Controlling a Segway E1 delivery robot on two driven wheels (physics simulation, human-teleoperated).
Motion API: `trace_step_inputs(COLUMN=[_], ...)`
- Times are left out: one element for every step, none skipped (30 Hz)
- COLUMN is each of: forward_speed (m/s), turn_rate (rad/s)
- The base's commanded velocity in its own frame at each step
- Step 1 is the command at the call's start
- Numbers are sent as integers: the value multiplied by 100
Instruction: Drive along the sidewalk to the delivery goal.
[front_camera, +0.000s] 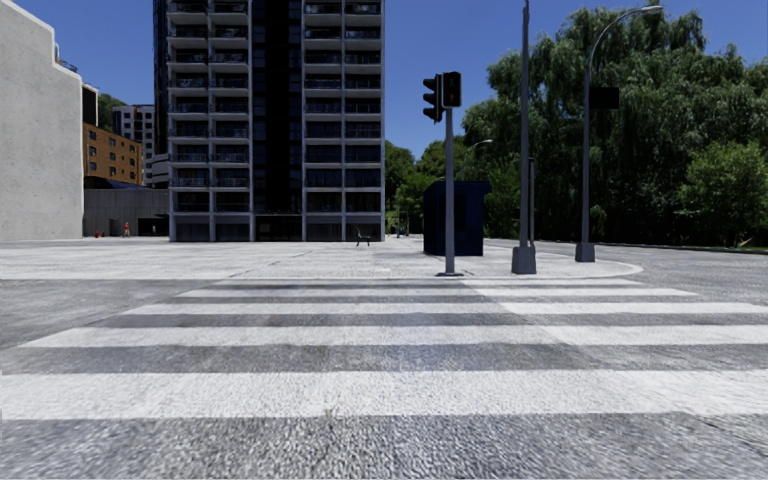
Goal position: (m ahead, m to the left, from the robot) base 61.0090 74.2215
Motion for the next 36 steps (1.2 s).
trace_step_inputs(forward_speed=[130, 130, 130, 130, 130, 130, 130, 136, 200, 200, 200, 200, 200, 200, 200, 200, 200, 200, 200, 200, 200, 200, 200, 200, 200, 200, 200, 200, 200, 200, 200, 200, 200, 200, 200, 200], turn_rate=[0, 0, 0, 0, 0, 0, 0, 0, 0, 0, 0, 0, 0, 0, 0, 0, 0, 0, 0, 0, 0, 0, 0, 0, 3, 8, 8, 14, 21, 29, 29, 33, 35, 36, 36, 36])
